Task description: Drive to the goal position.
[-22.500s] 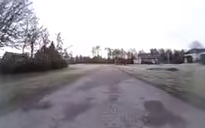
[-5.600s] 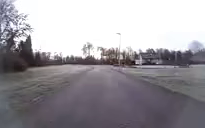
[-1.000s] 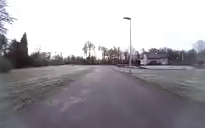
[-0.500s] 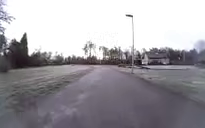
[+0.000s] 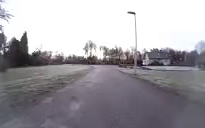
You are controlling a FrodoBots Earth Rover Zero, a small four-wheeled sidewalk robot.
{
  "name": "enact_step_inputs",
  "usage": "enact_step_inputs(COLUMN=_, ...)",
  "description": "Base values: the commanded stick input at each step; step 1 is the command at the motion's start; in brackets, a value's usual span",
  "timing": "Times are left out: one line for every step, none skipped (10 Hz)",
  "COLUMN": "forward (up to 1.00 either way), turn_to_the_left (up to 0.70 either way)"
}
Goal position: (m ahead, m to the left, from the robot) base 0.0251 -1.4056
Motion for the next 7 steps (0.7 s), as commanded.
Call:
enact_step_inputs(forward=1.00, turn_to_the_left=0.00)
enact_step_inputs(forward=1.00, turn_to_the_left=0.00)
enact_step_inputs(forward=1.00, turn_to_the_left=0.00)
enact_step_inputs(forward=1.00, turn_to_the_left=0.00)
enact_step_inputs(forward=1.00, turn_to_the_left=0.00)
enact_step_inputs(forward=1.00, turn_to_the_left=0.00)
enact_step_inputs(forward=1.00, turn_to_the_left=0.00)
